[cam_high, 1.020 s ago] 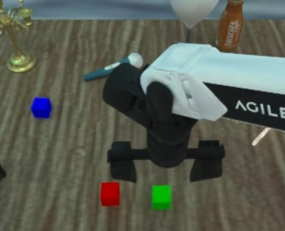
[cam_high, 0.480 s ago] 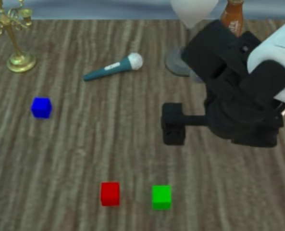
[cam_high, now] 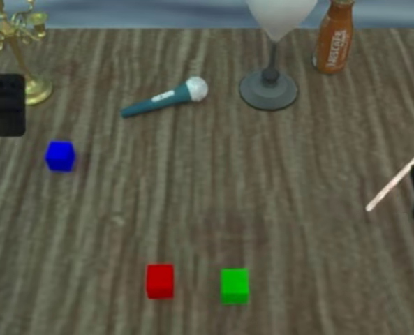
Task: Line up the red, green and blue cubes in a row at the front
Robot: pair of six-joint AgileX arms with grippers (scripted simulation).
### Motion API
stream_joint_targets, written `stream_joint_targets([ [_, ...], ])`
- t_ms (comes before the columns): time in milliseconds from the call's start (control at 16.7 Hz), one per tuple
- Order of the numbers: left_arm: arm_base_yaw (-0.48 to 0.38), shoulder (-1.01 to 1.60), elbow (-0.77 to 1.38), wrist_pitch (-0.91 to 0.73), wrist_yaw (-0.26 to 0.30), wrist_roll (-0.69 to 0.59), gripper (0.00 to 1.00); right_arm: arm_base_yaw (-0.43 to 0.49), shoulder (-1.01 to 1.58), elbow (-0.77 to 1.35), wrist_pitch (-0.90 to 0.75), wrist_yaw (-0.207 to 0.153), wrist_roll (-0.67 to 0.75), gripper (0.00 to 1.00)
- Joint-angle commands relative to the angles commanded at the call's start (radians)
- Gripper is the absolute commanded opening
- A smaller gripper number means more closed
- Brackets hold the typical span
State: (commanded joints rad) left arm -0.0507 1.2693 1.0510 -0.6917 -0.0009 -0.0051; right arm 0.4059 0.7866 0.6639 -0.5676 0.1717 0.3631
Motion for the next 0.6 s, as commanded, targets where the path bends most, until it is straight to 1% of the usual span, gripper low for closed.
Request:
stream_joint_targets([
  [120, -0.012, 0.216, 0.161, -0.116, -0.002, 0.0, 1.0, -0.088, -0.193, -0.159, 0.103, -0.008, -0.09, 1.0],
  [240, -0.023, 0.411, 0.318, -0.225, -0.003, -0.001, 1.0, -0.168, -0.358, -0.301, 0.203, -0.027, -0.169, 1.0],
  [420, -0.038, 0.653, 0.533, -0.36, -0.002, -0.004, 1.0, -0.266, -0.542, -0.467, 0.342, -0.071, -0.261, 1.0],
  [600, -0.049, 0.839, 0.705, -0.455, 0.001, -0.007, 1.0, -0.341, -0.676, -0.585, 0.466, -0.122, -0.325, 1.0],
])
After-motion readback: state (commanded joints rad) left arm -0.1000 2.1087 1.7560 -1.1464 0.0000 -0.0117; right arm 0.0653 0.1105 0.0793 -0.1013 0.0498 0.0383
